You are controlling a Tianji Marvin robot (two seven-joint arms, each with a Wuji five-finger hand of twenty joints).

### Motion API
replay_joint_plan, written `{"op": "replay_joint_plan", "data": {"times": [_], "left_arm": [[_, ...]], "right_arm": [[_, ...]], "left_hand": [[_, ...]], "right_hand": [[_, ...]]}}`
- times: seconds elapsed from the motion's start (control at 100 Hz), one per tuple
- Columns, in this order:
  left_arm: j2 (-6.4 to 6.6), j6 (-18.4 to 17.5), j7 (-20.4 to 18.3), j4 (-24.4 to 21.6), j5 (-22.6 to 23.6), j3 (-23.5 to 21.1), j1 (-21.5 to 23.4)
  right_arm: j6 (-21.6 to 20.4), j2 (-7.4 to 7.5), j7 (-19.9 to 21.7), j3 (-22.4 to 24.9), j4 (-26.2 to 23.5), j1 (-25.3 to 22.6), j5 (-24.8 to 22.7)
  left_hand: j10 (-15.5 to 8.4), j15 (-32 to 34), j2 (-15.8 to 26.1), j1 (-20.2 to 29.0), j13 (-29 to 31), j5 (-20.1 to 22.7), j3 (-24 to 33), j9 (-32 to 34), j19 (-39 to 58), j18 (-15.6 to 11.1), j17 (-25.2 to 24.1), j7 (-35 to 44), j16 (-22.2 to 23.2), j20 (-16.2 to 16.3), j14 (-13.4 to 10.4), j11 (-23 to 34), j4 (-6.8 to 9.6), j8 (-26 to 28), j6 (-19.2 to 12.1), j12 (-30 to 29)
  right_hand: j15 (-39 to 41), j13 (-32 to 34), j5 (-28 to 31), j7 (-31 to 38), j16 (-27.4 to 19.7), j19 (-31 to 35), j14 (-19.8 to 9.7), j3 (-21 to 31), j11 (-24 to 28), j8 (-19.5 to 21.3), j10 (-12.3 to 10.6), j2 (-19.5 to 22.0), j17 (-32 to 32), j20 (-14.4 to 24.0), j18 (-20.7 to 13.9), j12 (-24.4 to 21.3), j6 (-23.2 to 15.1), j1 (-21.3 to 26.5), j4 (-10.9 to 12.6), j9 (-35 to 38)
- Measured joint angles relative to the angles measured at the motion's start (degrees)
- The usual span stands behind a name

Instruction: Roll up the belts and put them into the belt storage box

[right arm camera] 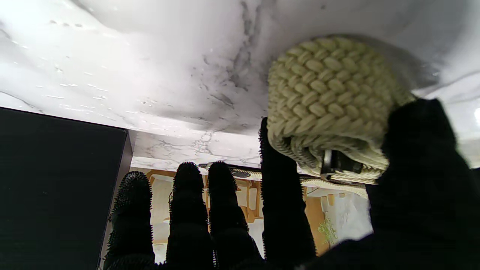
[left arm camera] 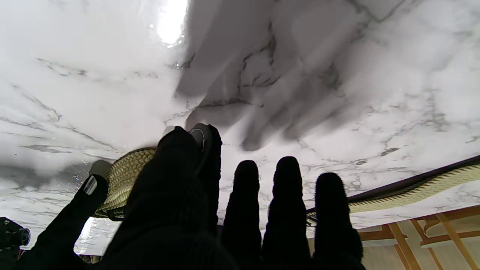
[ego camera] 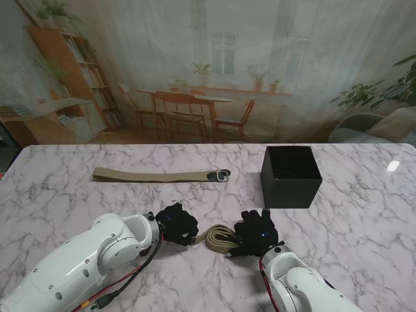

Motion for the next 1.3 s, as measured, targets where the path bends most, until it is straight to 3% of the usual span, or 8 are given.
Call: {"op": "replay_joint_plan", "data": {"times": [0.24,0.36,0.47,0.53,0.56,0.63,0.72,1.3], "left_arm": [[0.65,0.08,-0.89,-0.03,-3.83,4.03,-1.79],[0.59,0.1,-0.81,0.21,-5.73,5.45,-2.69],[0.72,0.87,-1.36,0.92,-9.27,8.48,-5.09],[0.82,1.42,-2.35,1.33,-11.4,10.24,-6.97],[0.82,1.58,-2.82,1.66,-12.23,10.98,-7.92],[0.8,1.7,-3.36,1.88,-12.58,11.54,-8.73],[0.75,1.86,-3.59,1.99,-12.6,12.07,-9.28],[0.57,3.69,-4.81,2.21,-14.0,14.48,-11.55]], "right_arm": [[0.17,-0.06,-0.05,-0.1,0.26,0.32,0.23],[-0.08,-0.06,0.09,0.01,0.37,0.48,0.27],[-1.07,-0.01,0.11,0.35,0.52,0.52,0.3],[-2.17,0.09,0.11,0.59,0.69,0.59,0.19],[-2.95,0.2,0.11,0.76,0.82,0.65,0.03],[-4.15,0.31,0.1,1.02,0.97,0.67,-0.1],[-6.04,0.38,0.29,1.71,1.07,0.51,-0.01],[-12.51,0.6,-2.68,6.87,-0.83,-3.6,-1.24]], "left_hand": [[0.36,0.0,-0.23,-0.84,1.17,0.68,0.0,2.53,0.0,0.55,0.58,-1.21,1.37,0.05,0.14,0.5,0.0,-0.7,-0.01,1.54],[0.3,0.0,-0.22,-3.87,1.17,1.31,-0.26,2.53,0.0,0.69,0.58,-7.1,1.48,0.11,0.59,0.5,0.0,-6.83,-0.01,1.96],[6.16,0.0,1.37,-10.36,1.19,1.56,-1.86,2.93,0.0,1.21,0.53,-14.9,2.1,0.72,0.96,1.89,-0.3,-10.39,0.36,3.69],[6.77,0.0,2.21,-12.7,1.2,1.59,-1.88,3.53,-0.05,1.25,0.49,-17.74,2.13,0.76,1.11,1.93,-0.32,-13.07,0.38,3.75],[6.67,0.0,2.32,-13.88,1.2,1.59,-1.92,3.64,-0.62,1.26,0.47,-18.94,2.17,0.76,1.12,2.0,-0.33,-14.13,0.16,4.28],[5.58,0.0,2.3,-14.67,2.29,1.54,-1.46,4.02,-0.62,1.27,0.47,-21.03,2.34,0.84,1.16,2.03,-0.33,-15.94,-1.2,4.35],[5.28,0.0,2.3,-15.14,2.79,1.5,-1.41,4.38,-0.62,1.29,0.47,-21.66,2.74,0.87,1.11,2.06,-0.33,-16.19,-1.55,4.39],[5.97,0.29,4.56,-15.16,4.96,-0.73,-1.39,6.11,-0.6,1.29,1.99,-27.79,3.49,2.17,1.38,2.65,-0.33,-20.37,1.44,5.1]], "right_hand": [[0.03,0.03,0.66,0.04,0.0,0.07,0.0,-0.05,0.4,-0.58,-0.71,0.0,0.41,0.0,0.0,-0.03,-0.46,0.01,0.0,0.72],[0.03,0.03,0.63,0.12,0.0,0.07,0.0,-0.74,0.4,-1.19,-0.78,0.0,0.42,0.0,0.0,-0.03,-0.57,0.69,0.0,0.72],[0.03,0.03,0.1,0.12,0.0,0.07,0.0,-2.6,0.4,-2.92,-0.86,0.0,0.42,-0.46,0.01,-0.05,-0.58,3.57,0.69,0.73],[0.04,0.03,-0.35,0.12,0.0,0.07,-0.02,-2.72,-0.24,-4.27,-0.94,0.0,0.43,-0.77,0.01,-0.18,-0.53,4.27,1.29,0.65],[0.04,0.03,-0.42,0.12,0.0,0.07,-0.02,0.98,-0.61,-4.71,-0.94,-0.21,0.43,-1.12,0.01,-0.55,-0.08,3.54,1.16,0.61],[0.04,0.03,-0.46,-2.38,0.0,0.06,-0.06,21.58,-1.42,-4.98,-1.0,-3.15,0.44,-1.78,0.05,-1.16,1.68,-6.06,-1.32,0.52],[0.04,0.03,-1.91,-9.36,0.0,0.0,-0.08,28.6,-2.68,-3.45,-1.07,-3.14,0.44,-2.21,0.07,-1.72,3.22,-10.28,-1.22,-1.0],[0.04,-0.88,-13.64,-22.82,0.0,1.4,-0.1,20.54,-2.89,-9.19,-0.98,7.57,1.0,-2.24,-0.03,-2.16,10.41,-14.81,0.77,-3.91]]}}
